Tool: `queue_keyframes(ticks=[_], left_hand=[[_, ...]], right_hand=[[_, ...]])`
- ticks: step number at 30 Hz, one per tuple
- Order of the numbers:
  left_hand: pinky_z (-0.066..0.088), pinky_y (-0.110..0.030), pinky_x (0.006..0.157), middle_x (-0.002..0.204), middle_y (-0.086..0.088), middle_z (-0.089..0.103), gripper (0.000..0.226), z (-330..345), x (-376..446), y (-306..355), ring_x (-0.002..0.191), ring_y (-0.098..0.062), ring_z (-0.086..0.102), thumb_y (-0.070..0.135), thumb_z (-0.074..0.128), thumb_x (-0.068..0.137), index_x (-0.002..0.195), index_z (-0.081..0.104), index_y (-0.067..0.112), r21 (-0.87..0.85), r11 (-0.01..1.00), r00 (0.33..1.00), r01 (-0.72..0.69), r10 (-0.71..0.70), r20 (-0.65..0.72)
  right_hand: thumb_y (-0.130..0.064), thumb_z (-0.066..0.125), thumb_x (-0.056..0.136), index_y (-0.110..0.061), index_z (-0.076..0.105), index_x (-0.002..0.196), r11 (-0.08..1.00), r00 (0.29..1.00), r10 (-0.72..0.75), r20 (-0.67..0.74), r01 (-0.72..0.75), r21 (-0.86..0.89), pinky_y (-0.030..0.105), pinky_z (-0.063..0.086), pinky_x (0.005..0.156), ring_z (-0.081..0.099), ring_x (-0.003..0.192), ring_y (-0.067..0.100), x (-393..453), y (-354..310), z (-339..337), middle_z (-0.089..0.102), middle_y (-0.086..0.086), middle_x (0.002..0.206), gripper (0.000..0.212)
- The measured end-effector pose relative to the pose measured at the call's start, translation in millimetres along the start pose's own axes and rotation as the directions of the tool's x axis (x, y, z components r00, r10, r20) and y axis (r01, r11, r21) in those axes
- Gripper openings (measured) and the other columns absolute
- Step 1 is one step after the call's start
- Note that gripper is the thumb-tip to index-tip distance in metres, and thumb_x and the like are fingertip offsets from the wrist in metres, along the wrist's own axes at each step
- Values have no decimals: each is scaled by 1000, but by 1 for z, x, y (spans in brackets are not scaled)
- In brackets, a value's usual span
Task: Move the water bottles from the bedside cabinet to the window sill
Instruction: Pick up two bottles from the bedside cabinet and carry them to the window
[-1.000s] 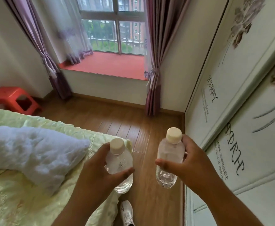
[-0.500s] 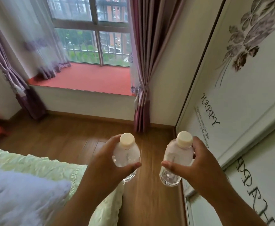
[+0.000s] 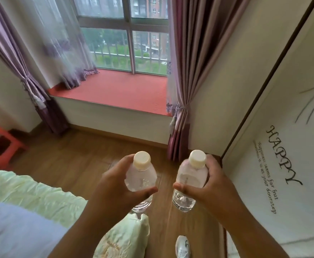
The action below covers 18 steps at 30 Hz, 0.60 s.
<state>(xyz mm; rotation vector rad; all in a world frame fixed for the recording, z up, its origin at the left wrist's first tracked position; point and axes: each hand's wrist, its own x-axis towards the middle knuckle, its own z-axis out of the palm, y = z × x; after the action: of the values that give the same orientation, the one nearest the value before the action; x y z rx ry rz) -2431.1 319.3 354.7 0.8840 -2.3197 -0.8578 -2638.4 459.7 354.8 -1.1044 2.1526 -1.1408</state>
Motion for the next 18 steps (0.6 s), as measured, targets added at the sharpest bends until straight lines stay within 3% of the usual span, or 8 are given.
queue_keyframes(ticks=[4, 11, 18], left_hand=[[47, -3, 74, 112, 41, 51, 74, 6, 60, 0, 104, 8, 56, 65, 82, 55, 117, 44, 56, 47, 997, 997, 64, -62, -51], [51, -11, 82, 115, 34, 56, 81, 24, 157, -4, 103, 6, 58, 62, 85, 56, 128, 52, 42, 66, 988, 975, 143, -128, -184], [43, 4, 67, 104, 44, 50, 74, 32, 231, -29, 93, 12, 58, 67, 80, 54, 118, 46, 50, 41, 977, 959, 212, -200, -200]], right_hand=[[-68, 88, 54, -44, 41, 123, 997, 997, -8, 78, 2, 74, 42, 57, 95, 59, 107, 11, 81, 2, -15, 56, -21, 113, 86], [-64, 88, 57, -44, 35, 130, 996, 969, -60, 239, 43, 73, 43, 53, 101, 56, 115, 14, 208, -8, -39, 55, -12, 123, 93], [-59, 89, 60, -44, 36, 127, 998, 953, -61, 298, 54, 32, 39, 54, 97, 58, 113, 14, 302, -13, -33, 56, -11, 124, 87]])
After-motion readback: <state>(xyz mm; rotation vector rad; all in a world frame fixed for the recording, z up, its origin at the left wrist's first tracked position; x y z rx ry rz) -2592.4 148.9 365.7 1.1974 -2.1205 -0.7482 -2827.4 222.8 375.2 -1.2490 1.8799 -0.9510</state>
